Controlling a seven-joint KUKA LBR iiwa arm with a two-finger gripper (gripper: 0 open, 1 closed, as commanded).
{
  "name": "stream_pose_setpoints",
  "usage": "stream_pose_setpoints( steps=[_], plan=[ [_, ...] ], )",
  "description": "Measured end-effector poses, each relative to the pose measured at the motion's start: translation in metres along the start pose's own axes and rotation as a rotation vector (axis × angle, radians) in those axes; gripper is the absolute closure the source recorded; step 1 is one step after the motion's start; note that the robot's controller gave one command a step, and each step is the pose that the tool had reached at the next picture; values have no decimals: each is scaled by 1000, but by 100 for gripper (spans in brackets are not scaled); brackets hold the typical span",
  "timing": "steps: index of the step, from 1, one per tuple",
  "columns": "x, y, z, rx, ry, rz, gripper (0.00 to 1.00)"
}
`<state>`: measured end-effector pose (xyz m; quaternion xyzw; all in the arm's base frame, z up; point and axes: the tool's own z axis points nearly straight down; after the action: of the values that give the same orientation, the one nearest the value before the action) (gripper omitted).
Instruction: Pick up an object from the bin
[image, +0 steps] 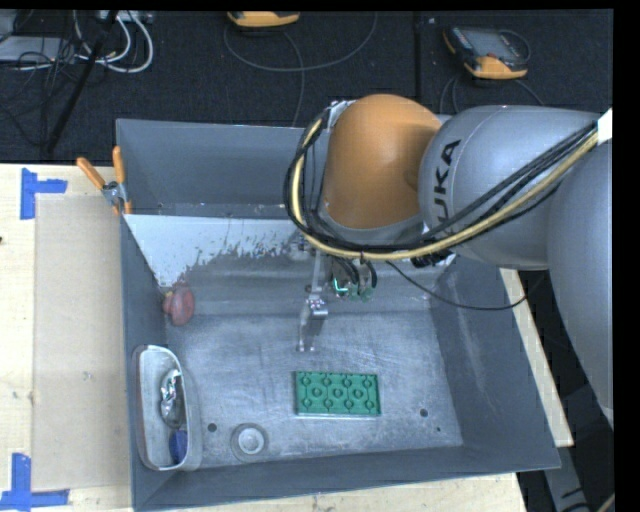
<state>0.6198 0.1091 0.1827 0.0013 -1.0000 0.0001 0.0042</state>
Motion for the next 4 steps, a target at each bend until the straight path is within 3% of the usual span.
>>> stream_pose_setpoints(
  steps=[1, 2, 3, 4],
  plan=[
    [52, -61, 68, 3, 4, -6, 0],
    [78, -74, 113, -1, -17, -112, 0],
    [75, -74, 108, -1, -21, -109, 100],
    [87, -85, -1, 0, -15, -87, 100]
  ],
)
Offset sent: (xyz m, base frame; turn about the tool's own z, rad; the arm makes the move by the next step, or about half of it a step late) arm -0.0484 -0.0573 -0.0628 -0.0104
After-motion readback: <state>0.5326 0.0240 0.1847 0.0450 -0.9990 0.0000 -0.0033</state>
